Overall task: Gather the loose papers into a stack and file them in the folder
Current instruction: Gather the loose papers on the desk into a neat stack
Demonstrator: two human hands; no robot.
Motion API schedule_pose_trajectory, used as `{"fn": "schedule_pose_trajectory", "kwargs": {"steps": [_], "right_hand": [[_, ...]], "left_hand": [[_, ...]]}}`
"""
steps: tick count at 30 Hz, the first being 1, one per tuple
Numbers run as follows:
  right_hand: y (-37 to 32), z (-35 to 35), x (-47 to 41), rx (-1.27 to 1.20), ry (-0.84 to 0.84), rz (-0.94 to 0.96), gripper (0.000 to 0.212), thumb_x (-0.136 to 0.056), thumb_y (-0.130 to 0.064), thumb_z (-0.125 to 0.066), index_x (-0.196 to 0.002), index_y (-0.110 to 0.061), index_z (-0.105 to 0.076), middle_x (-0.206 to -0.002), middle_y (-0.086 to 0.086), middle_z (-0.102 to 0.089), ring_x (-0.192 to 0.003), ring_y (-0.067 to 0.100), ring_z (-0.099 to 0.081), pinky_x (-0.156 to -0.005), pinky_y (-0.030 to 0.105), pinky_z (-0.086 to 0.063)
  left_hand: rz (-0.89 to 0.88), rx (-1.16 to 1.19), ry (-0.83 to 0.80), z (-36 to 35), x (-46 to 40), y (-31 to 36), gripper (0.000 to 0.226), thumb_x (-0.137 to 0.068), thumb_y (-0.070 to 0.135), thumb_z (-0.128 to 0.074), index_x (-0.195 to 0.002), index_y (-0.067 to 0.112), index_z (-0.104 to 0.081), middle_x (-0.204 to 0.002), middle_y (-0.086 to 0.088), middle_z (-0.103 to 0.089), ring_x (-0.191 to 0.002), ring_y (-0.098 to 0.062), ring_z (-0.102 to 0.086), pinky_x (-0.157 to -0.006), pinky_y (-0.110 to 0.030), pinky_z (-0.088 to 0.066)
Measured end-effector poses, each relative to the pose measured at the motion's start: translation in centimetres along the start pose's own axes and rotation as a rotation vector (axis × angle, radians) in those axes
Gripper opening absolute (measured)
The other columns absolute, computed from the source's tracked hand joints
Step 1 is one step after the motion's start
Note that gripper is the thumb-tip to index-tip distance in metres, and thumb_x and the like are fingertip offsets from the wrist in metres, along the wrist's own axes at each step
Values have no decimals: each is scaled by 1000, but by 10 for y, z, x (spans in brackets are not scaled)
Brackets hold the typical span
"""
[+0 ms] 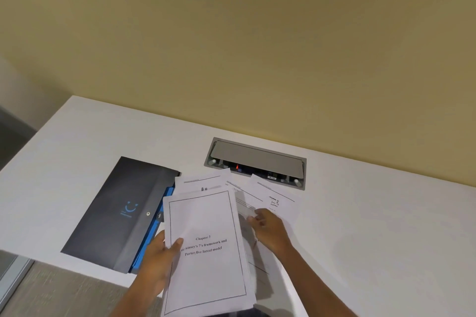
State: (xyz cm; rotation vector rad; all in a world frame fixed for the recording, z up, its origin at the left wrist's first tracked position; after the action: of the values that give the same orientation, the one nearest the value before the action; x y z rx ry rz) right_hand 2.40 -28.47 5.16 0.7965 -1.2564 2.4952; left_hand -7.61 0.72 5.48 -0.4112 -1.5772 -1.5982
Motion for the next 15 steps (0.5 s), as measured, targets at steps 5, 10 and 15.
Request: {"fn": "schedule_pose_trajectory", "kwargs": {"steps": [5,10,15], "right_hand": [[36,-3,-45,522,139,52,124,-61,-89,-64,-158,-24,-22,-168,1,-26,-154,28,-28,-121,56,-33],[32,-9,-60,682,119,97,151,-50,-101,-55,-164,-18,-1,-174,3,-5,-160,30,-11,-121,64,-20],[43,-23,-61,760,72,87,151,-60,-93,-63,-164,-11,11,-175,8,4,-162,30,-2,-125,64,-11]], "left_hand": [[-12,160,72,21,-3,-11,24,-98,3,-63,-119,14,-68,-110,-7,-79,-99,-29,-75,-81,-43,-60],[-29,221,123,35,-1,-17,24,-99,-1,-60,-121,8,-66,-114,-16,-77,-100,-36,-74,-94,-54,-56],[-49,267,150,41,4,-21,27,-99,0,-60,-124,9,-67,-112,-12,-78,-99,-33,-74,-86,-46,-59]]}}
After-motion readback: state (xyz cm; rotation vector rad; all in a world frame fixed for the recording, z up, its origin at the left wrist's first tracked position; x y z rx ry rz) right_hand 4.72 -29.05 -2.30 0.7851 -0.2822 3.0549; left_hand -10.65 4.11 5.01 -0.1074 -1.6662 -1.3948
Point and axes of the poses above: each hand's wrist, its own x-axis away from the middle knuckle, its own z-axis out of the back of the hand, y = z × x, the point moved 3 cm from there along -x, towards the middle knuckle
